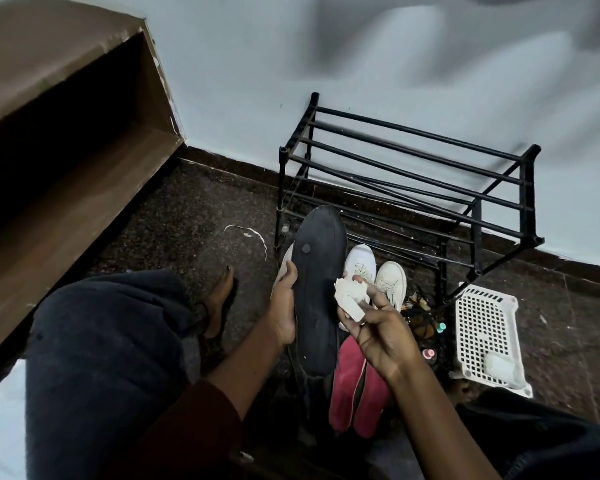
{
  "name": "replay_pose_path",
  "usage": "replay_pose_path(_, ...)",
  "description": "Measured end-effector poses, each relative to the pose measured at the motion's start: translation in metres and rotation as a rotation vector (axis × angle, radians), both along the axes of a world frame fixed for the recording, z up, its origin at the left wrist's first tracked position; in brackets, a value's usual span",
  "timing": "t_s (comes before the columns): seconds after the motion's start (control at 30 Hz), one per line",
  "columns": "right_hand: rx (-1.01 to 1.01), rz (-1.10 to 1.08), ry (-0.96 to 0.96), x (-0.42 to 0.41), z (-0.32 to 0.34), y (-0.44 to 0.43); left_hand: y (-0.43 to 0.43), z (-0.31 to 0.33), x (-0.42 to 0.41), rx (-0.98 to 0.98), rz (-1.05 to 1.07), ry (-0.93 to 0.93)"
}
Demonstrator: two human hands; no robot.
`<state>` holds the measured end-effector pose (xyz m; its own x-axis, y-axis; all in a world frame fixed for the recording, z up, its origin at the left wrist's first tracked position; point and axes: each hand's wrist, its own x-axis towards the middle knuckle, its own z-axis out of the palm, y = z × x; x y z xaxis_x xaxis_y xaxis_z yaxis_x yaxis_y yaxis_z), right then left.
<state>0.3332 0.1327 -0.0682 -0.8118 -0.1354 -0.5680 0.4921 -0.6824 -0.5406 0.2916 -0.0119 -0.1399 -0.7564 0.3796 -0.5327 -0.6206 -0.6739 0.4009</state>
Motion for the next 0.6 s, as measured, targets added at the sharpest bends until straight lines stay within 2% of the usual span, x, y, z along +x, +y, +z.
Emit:
replay_pose_path(0.2,-0.056,0.065,0.083,-0.009,0.013,0.008,0.004,0.011,-0.004,0.031,-0.026,0.025)
replay_pose_path(0.27,0.041,0.082,0.135,-0.012,0.021,0.013,0.006,0.01,-0.004,0.051,-0.033,0.024)
replay_pose_path(0.43,0.569,0.1,0.258,-0.021,0.033,0.011,0.013,0.012,-0.005,0.084,-0.066,0.012)
replay_pose_path(0.6,1.406,0.574,0.637,-0.016,0.021,-0.01,0.015,0.026,-0.005,0.161,-0.077,0.033)
